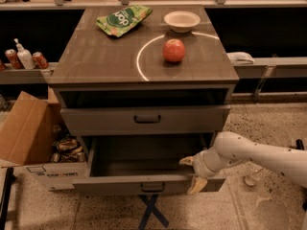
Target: Open middle drawer
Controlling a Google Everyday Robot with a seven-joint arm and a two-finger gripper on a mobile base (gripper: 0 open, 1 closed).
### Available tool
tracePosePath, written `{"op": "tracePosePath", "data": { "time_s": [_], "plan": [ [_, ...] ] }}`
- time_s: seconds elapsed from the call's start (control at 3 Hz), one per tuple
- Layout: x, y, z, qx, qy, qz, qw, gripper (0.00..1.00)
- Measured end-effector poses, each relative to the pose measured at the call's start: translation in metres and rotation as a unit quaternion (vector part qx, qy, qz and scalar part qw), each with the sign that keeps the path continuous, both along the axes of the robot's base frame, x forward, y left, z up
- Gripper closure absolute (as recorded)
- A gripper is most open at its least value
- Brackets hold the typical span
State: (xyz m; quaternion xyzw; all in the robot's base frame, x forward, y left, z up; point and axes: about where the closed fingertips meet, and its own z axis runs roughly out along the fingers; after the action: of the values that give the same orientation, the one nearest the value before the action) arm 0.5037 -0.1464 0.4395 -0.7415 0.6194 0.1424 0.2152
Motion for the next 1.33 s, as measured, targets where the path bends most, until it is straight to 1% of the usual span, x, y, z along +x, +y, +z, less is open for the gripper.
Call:
{"op": "tracePosePath", "data": {
  "time_s": [0.33, 0.67, 1.0, 1.33],
  "plan": [
    [-0.014, 0.003, -0.014, -0.013, 0.02, 0.011, 0.9997, 0.0],
    [-0.035, 0.001, -0.036, -0.021, 0.055, 0.019, 0.9981, 0.18],
    [-0.049, -0.002, -0.041, -0.026, 0.067, 0.023, 0.9972, 0.49],
    [-0.049, -0.002, -0.04, -0.026, 0.067, 0.023, 0.9972, 0.73]
  ]
}}
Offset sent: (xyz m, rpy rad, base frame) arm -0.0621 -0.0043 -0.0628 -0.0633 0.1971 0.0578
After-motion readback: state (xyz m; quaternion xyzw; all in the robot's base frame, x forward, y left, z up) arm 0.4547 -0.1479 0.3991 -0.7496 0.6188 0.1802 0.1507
